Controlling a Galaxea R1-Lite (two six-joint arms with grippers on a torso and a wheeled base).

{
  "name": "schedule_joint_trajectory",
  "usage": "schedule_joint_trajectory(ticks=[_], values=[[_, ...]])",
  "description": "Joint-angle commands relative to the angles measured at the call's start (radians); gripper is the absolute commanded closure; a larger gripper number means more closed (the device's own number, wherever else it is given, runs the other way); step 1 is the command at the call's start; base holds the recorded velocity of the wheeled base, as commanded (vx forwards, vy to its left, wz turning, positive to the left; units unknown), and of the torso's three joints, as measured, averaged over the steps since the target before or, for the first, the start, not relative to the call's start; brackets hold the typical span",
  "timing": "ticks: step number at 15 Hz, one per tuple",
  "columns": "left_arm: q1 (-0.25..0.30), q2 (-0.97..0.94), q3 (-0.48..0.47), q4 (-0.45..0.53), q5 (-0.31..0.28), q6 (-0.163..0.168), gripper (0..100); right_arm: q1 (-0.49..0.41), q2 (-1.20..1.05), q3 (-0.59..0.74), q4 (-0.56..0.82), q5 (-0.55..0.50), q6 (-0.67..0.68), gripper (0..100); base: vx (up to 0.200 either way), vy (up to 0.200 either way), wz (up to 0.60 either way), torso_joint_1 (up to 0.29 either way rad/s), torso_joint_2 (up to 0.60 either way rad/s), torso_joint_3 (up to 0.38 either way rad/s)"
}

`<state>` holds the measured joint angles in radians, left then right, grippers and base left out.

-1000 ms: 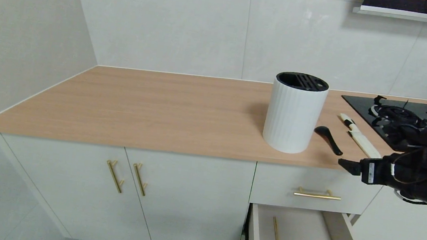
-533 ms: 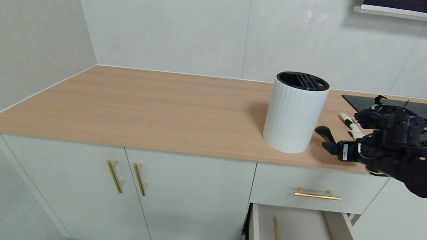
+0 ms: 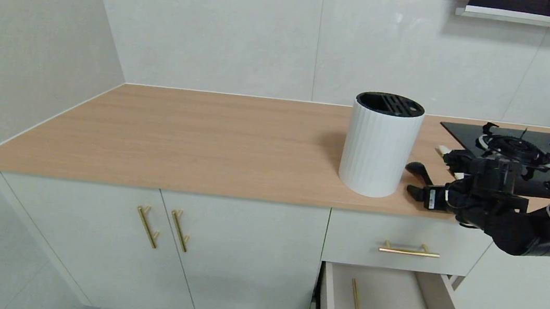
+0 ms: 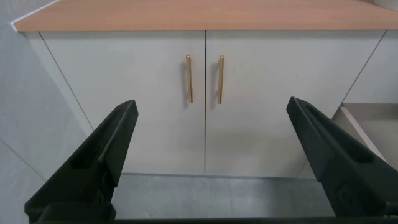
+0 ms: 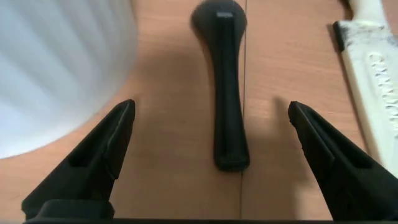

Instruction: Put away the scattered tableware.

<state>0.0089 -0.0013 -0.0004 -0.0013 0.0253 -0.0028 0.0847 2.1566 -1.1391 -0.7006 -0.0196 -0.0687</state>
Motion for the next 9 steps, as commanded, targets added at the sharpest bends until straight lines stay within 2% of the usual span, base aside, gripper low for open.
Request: schedule_joint_trajectory(ticks=[1, 3, 4, 9], values=[[0.000, 0.001, 0.000, 0.000, 0.001, 0.000, 0, -0.003, 0.031, -0.014, 0.001, -0.005, 0.001, 0, 0.000, 0.000, 0.00, 0.000, 0.00, 0.000], [0.000, 0.001, 0.000, 0.000, 0.001, 0.000, 0, -0.005, 0.034, -0.021, 0.001, -0.016, 0.003, 0, 0.000, 0.000, 0.00, 0.000, 0.00, 0.000], [0.000, 0.001, 0.000, 0.000, 0.001, 0.000, 0, -0.005, 0.034, -0.021, 0.001, -0.019, 0.003, 100, 0.000, 0.000, 0.00, 0.000, 0.00, 0.000], [0.000, 0.001, 0.000, 0.000, 0.001, 0.000, 0, -0.005, 0.034, -0.024, 0.003, -0.019, 0.004, 100, 0.000, 0.000, 0.00, 0.000, 0.00, 0.000]])
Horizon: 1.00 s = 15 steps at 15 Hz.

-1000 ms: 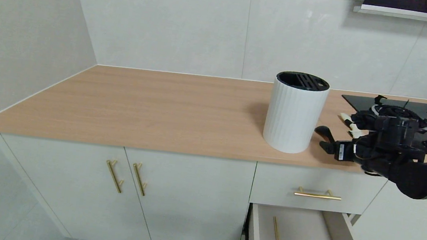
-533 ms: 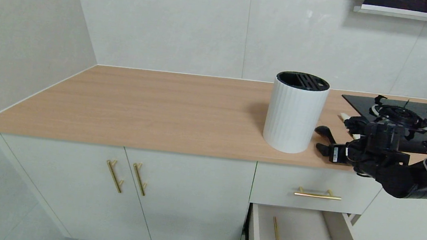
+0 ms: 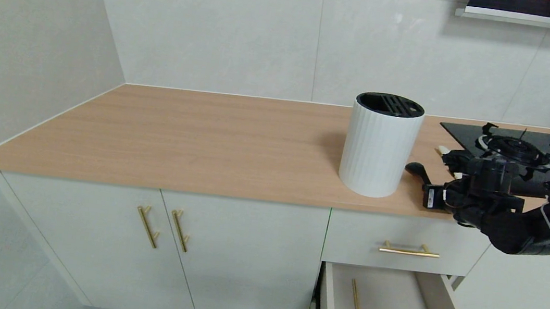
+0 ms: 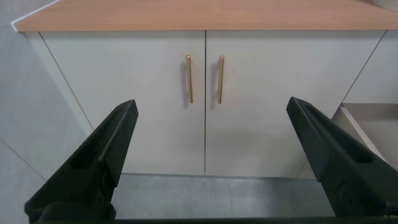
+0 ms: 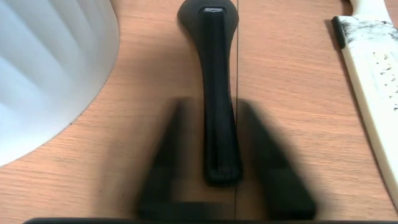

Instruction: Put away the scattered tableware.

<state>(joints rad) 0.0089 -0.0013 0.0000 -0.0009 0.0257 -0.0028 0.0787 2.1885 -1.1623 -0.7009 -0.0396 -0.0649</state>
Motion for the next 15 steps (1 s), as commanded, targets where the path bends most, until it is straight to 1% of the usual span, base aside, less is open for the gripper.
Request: schedule_joint_trajectory(ticks=[1, 5, 7, 11, 15], values=[[0.000, 0.001, 0.000, -0.001, 0.000, 0.000, 0, 0.001, 0.000, 0.000, 0.004, 0.000, 0.000, 100, 0.000, 0.000, 0.00, 0.000, 0.00, 0.000], [0.000, 0.001, 0.000, -0.001, 0.000, 0.000, 0, 0.001, -0.018, 0.000, 0.007, -0.023, 0.000, 100, 0.000, 0.000, 0.00, 0.000, 0.00, 0.000], [0.000, 0.001, 0.000, -0.001, 0.000, 0.000, 0, 0.001, -0.056, 0.020, 0.009, -0.025, 0.008, 100, 0.000, 0.000, 0.00, 0.000, 0.00, 0.000], [0.000, 0.001, 0.000, -0.001, 0.000, 0.000, 0, 0.006, -0.213, 0.165, 0.009, -0.023, 0.039, 100, 0.000, 0.000, 0.00, 0.000, 0.00, 0.000], [0.000, 0.001, 0.000, -0.001, 0.000, 0.000, 0, 0.007, -0.385, 0.388, 0.006, -0.019, 0.045, 100, 0.000, 0.000, 0.00, 0.000, 0.00, 0.000]])
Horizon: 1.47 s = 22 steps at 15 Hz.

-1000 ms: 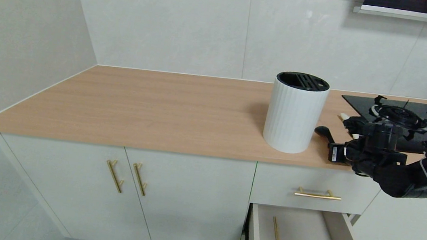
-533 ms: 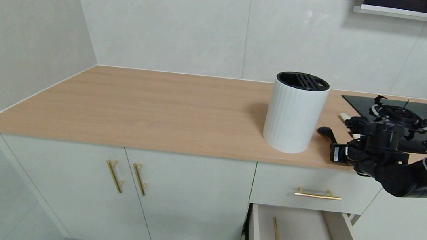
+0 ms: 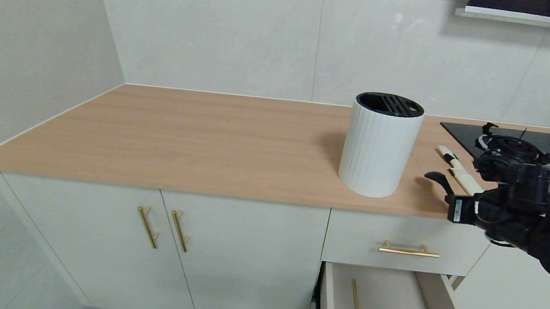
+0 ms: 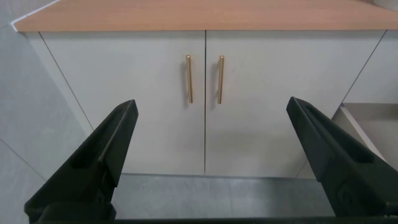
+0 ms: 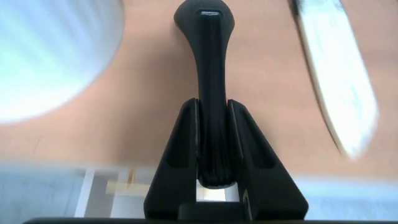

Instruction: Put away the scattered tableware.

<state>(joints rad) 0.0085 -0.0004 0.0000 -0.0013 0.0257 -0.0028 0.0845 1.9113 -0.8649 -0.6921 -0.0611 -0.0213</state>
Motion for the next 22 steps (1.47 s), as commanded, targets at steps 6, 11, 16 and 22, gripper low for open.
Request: schedule_joint_trajectory(ticks=[6, 11, 16, 22], values=[[0.001, 0.000, 0.000, 0.000, 0.000, 0.000, 0, 0.037, -0.379, 0.402, -0.009, 0.107, -0.005, 100, 0.000, 0.000, 0.00, 0.000, 0.00, 0.000], [0.001, 0.000, 0.000, 0.000, 0.000, 0.000, 0, 0.127, -0.526, 0.566, -0.009, 0.093, -0.006, 100, 0.000, 0.000, 0.00, 0.000, 0.00, 0.000], [0.001, 0.000, 0.000, 0.000, 0.000, 0.000, 0, 0.130, -0.488, 0.603, -0.007, 0.093, -0.028, 100, 0.000, 0.000, 0.00, -0.006, 0.02, 0.014], [0.001, 0.000, 0.000, 0.000, 0.000, 0.000, 0, 0.130, -0.456, 0.613, -0.007, 0.093, -0.039, 100, 0.000, 0.000, 0.00, -0.176, 0.43, 0.246]])
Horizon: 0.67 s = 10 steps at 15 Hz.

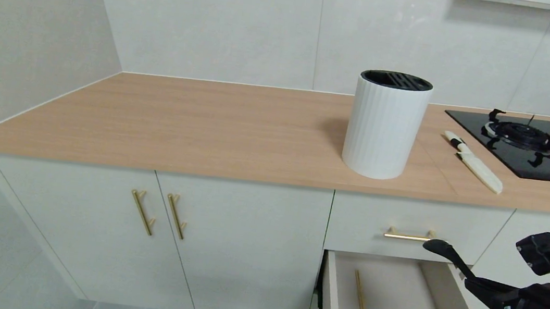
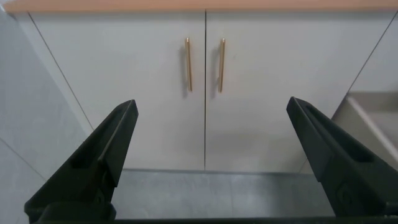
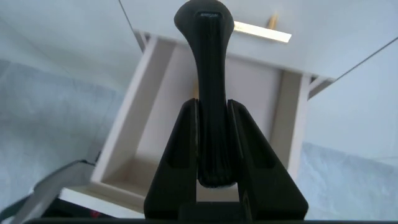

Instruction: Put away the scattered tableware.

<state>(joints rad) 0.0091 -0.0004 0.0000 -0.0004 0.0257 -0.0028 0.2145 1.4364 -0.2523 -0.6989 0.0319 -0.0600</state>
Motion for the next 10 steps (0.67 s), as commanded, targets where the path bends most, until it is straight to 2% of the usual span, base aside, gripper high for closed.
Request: schedule_joint_trajectory(ticks=[1, 10], values=[[0.000, 0.000, 0.000, -0.001, 0.000, 0.000, 0, 0.000, 0.024, 0.001, -0.001, 0.000, -0.001, 100, 0.000, 0.000, 0.00, -0.198, 0.48, 0.271], [0.000, 0.000, 0.000, -0.001, 0.000, 0.000, 0, 0.000, 0.081, 0.001, -0.002, 0.000, -0.001, 100, 0.000, 0.000, 0.00, -0.165, 0.47, 0.301]])
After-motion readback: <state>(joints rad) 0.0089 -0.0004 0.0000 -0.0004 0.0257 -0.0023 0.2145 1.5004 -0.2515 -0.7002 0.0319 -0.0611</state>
